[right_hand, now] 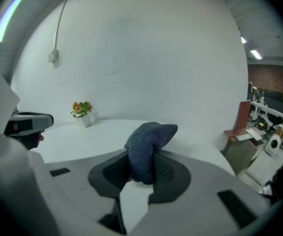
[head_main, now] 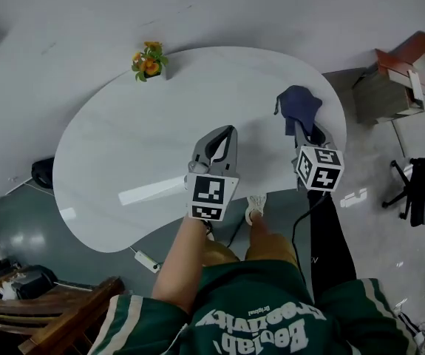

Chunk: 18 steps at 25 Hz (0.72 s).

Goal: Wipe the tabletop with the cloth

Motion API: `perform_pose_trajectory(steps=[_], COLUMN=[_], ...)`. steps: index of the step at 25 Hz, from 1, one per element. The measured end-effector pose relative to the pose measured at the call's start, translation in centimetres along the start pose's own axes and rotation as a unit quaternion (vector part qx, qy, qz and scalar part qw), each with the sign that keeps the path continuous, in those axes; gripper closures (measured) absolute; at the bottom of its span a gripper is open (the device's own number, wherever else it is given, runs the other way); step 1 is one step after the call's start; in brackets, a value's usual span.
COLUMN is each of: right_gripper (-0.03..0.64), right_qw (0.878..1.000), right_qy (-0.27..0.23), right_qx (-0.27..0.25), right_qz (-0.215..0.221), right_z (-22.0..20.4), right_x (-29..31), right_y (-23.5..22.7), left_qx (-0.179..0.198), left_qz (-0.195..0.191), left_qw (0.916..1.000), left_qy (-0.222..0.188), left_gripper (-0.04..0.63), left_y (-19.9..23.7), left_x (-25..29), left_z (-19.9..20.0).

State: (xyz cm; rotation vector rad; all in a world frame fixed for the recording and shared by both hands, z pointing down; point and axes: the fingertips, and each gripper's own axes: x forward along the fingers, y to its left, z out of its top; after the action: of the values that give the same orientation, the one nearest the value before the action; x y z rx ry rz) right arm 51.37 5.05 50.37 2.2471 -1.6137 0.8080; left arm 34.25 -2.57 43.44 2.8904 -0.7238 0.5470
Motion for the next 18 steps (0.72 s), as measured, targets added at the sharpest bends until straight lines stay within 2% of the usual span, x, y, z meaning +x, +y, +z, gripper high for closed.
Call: perform_pose_trajectory(steps=[4, 10, 15, 18], right_gripper=[0.525, 0.525, 0.525, 0.525], right_qw=[0.998, 0.991, 0.978, 0.966], right_qy=[-0.014, -0.023, -0.015, -0.005], right_qx=[-0.020, -0.049, -0.075, -0.093], right_qz=[0.050, 0.123, 0.195, 0.242], right_z=[0.6, -0.7, -3.5, -5.7], right_x=[0.3, -0.1, -0.9, -1.6], right_y=[11.1, 30.6, 46.5, 55.6], left_qx=[-0.003, -0.020, -0.031, -0.041], left_qz=[0.035, 0.093, 0.150, 0.191], left_qw=[0.9993, 0.9953, 0.9881, 0.9808], left_qy=[-0.009, -0.018, -0.017, -0.010], left_gripper=[0.595, 0.595, 0.595, 0.595], left_y=[6.4, 17.6, 26.1, 30.9], left_x=[-6.7, -18.9, -29.3, -35.6], left_z=[-1.5, -5.4, -9.2, -11.9])
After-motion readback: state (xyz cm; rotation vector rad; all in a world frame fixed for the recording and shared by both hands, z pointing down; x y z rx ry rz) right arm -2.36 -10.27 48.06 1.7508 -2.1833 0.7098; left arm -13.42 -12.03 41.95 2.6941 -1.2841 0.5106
